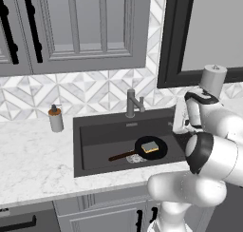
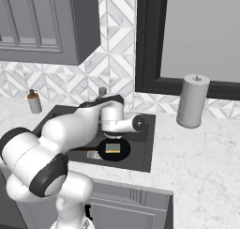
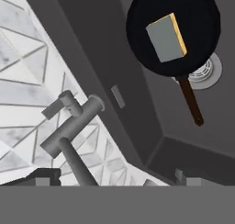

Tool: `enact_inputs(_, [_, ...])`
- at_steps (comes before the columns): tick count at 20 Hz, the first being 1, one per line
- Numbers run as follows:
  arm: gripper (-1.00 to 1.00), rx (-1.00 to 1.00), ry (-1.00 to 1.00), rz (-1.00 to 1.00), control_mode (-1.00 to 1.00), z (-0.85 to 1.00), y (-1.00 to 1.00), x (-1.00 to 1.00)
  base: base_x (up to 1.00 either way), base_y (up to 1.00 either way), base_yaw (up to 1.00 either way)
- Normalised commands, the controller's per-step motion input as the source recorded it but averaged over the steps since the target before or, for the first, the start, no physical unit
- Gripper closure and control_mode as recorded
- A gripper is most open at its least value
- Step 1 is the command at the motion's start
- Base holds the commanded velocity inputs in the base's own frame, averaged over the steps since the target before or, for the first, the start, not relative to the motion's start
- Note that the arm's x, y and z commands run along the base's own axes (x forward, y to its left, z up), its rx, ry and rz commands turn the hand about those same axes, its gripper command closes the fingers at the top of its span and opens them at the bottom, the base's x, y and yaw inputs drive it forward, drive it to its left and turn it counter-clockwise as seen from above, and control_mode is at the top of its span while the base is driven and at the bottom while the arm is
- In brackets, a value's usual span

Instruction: Pick the pan and sponge and place them into the sink. Then turn on the water.

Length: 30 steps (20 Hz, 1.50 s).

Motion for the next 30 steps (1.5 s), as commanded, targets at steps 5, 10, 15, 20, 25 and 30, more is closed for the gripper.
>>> enact_inputs(5, [-1.00, 0.16, 0.00, -0.10, -1.00, 0.11, 0.00, 0.00, 0.00, 0.00, 0.00])
enact_inputs(10, [-1.00, 0.16, 0.00, -0.09, -1.00, 0.10, 0.00, 0.00, 0.00, 0.00, 0.00])
enact_inputs(15, [-1.00, 0.17, 0.00, -0.10, -1.00, 0.07, 0.00, 0.00, 0.00, 0.00, 0.00])
enact_inputs(20, [-1.00, 0.14, 0.00, -0.09, -1.00, 0.01, 0.02, 0.18, 0.00, 0.00, 0.00])
enact_inputs(25, [-1.00, 0.09, 0.00, -0.06, -1.00, 0.00, 0.15, 0.33, 0.00, 0.00, 0.00])
enact_inputs(30, [-1.00, 0.13, 0.00, -0.02, -1.00, 0.00, 0.17, 0.14, 0.00, 0.00, 0.00])
